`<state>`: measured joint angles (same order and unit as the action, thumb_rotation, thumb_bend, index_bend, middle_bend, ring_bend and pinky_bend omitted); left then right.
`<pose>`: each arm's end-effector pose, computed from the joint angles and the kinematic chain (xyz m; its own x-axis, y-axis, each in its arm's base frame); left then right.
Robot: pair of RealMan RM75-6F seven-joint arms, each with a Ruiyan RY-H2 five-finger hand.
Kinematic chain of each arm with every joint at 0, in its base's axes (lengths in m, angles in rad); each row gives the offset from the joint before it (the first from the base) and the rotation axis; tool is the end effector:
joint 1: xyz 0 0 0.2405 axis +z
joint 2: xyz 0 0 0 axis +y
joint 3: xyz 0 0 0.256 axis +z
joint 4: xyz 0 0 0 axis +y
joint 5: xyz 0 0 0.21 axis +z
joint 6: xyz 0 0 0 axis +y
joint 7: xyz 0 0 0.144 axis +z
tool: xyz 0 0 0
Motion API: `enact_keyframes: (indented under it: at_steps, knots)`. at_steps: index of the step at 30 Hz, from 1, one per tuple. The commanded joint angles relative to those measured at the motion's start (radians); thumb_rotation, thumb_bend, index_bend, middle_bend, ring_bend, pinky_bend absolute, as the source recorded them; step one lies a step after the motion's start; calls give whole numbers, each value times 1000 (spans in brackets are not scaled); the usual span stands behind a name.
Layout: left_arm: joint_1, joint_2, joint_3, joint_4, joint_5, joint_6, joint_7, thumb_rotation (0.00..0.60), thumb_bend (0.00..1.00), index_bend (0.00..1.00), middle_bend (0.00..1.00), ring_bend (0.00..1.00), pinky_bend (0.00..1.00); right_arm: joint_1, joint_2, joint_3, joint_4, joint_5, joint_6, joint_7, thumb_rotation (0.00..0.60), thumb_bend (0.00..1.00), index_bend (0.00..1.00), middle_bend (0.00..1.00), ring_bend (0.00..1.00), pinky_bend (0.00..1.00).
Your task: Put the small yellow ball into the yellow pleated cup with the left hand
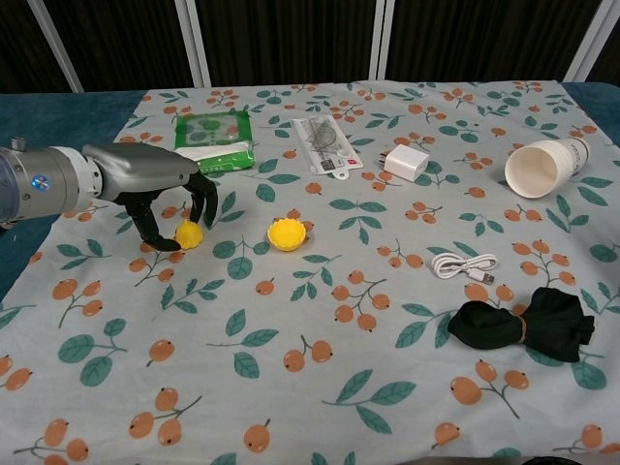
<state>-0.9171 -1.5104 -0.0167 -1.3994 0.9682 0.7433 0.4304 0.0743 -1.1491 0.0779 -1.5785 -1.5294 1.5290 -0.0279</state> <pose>-0.1645 0.3550 -0.0375 0.6825 0.3874 0.6198 0.7207 -0.4980 -0.4824 -0.3083 -0.1835 0.1607 0.4221 0.0665 0.9041 -0.9051 -0.0256 0.4244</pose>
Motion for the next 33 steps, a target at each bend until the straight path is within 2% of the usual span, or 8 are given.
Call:
enact_keyframes:
  at_steps: [1,7,16,22,27,33]
  knots:
    - [1,-7,-1,8,9,-2,-8,600,272,362,391,104,153,0,0,0,0,0,0,1,600,122,143,104,134,191]
    - [2,-15,-1,22,26,-11,-20,600,278,387,440,111,153,1,0,1,0,3,-3,1,600,122,143,104,134,191]
    - [-3,-8,12,29,21,-41,-9,600,307,391,437,111,153,1,-1,2,-1,6,-4,0,600,122,143,104,135,191]
    - [-7,5,12,14,28,-54,-16,600,356,458,491,129,153,0,-1,7,-3,14,-2,2,600,121,141,104,135,191]
    - [-7,10,18,17,28,-53,-8,600,367,468,491,132,153,0,-1,5,-5,12,-2,2,600,122,141,104,135,191]
    - [-14,48,-19,-39,27,-23,-17,600,367,466,487,132,153,-1,-1,7,-5,13,-1,3,600,122,141,104,135,191]
